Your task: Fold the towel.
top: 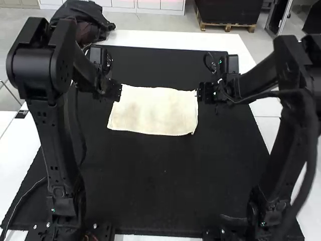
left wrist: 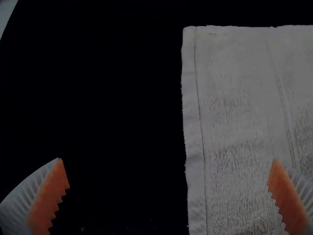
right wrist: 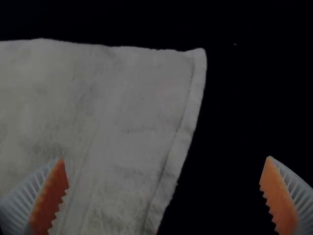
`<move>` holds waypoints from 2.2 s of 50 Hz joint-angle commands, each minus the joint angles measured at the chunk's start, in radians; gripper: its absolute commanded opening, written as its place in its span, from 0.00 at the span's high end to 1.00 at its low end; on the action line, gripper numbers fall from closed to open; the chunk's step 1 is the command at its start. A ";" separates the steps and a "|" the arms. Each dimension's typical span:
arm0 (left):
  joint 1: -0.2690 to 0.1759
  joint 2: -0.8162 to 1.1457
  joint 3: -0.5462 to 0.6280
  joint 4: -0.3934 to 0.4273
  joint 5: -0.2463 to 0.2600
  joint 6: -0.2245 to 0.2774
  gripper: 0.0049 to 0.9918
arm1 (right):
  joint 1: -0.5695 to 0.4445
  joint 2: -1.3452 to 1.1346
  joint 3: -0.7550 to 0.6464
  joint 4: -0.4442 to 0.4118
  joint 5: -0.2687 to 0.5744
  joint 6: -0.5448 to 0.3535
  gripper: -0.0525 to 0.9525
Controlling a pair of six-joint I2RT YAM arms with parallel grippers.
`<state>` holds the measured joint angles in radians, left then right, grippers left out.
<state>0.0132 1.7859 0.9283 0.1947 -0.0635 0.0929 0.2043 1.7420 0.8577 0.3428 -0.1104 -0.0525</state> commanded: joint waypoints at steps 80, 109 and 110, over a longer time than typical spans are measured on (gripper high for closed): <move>0.014 0.403 0.363 -0.046 0.080 -0.145 0.03 | -0.003 0.475 0.399 0.044 -0.071 0.019 0.05; 0.008 0.405 0.365 -0.043 0.076 -0.142 0.06 | -0.014 0.498 0.408 0.036 -0.084 0.025 0.05; 0.008 0.405 0.365 -0.041 0.076 -0.142 0.06 | -0.014 0.501 0.411 0.036 -0.084 0.025 0.05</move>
<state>0.0196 2.1906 1.2659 0.1463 0.0048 -0.0425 0.2100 2.2162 1.2358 0.3725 -0.1806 -0.0299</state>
